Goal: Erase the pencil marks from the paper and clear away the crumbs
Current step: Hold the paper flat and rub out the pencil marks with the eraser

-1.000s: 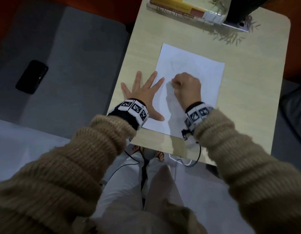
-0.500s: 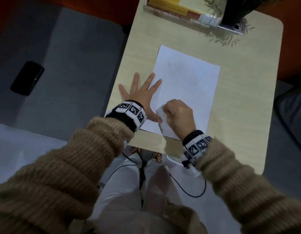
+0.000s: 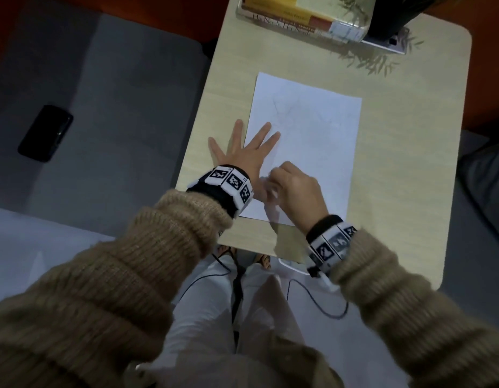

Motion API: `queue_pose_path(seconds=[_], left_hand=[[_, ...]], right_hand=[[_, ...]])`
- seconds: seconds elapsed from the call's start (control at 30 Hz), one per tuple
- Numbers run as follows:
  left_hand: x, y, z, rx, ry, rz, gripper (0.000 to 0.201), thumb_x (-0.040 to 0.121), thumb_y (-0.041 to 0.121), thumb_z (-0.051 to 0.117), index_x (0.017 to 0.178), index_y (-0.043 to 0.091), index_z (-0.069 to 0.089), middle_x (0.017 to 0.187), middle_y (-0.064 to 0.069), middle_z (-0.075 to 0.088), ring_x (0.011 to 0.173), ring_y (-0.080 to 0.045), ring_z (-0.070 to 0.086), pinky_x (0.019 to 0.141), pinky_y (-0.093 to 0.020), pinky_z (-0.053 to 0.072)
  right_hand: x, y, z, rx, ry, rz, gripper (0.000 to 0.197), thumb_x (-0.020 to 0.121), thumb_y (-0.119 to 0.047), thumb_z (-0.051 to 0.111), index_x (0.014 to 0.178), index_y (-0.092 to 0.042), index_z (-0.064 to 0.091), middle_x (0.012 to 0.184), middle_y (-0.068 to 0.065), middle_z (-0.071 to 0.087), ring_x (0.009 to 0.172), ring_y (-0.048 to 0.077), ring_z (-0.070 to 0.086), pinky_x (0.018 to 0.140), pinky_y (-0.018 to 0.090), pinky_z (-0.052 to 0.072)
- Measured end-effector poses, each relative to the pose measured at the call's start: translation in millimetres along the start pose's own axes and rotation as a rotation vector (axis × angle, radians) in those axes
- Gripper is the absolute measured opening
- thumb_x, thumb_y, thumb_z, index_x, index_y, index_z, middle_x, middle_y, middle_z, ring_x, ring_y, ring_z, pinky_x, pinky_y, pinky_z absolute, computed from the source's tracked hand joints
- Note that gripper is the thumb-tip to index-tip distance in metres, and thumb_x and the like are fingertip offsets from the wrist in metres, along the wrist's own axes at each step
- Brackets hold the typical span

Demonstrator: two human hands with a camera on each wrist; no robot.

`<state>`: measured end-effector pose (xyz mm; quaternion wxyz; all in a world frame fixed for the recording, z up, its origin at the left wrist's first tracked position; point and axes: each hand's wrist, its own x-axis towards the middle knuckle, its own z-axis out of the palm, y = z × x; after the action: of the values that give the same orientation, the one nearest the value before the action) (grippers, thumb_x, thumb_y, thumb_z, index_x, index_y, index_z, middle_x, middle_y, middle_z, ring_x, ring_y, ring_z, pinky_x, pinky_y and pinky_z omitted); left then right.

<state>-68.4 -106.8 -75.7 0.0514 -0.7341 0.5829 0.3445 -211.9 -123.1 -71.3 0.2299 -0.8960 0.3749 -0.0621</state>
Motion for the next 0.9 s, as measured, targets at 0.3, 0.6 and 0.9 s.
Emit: queue_pose_path(seconds=[0.3,0.6,0.9], left_hand=[[0,0,0,0.001,-0.007,0.008,0.139,0.045,0.061,0.083,0.144,0.046,-0.014,0.153,0.026,-0.024,0.142,-0.029,-0.03,0.097,-0.078,-0.01],[-1,0,-1,0.03,-0.011,0.011,0.139,0.047,0.064,0.082,0.145,0.045,-0.015,0.152,0.026,-0.025,0.142,-0.03,-0.03,0.098,-0.079,-0.006],[-1,-1,-1,0.025,-0.019,0.003,0.138,0.05,0.063,0.081,0.144,0.045,-0.017,0.152,0.026,-0.027,0.141,-0.029,-0.032,0.099,-0.077,-0.009]], right_hand=[[27,7,-1,0.02,0.145,0.05,0.019,0.074,-0.007,0.043,0.058,-0.003,0.053,0.061,0.017,0.051,0.05,0.026,0.048,0.045,0.027,0.028],[53,21,-8,0.009,0.209,0.146,0.016,0.073,0.001,0.047,0.059,0.001,0.054,0.062,0.019,0.053,0.051,0.029,0.052,0.049,0.027,0.025],[70,35,-19,0.026,0.218,0.223,0.014,0.077,0.004,0.048,0.067,0.004,0.058,0.071,0.023,0.056,0.059,0.033,0.055,0.052,0.028,0.027]])
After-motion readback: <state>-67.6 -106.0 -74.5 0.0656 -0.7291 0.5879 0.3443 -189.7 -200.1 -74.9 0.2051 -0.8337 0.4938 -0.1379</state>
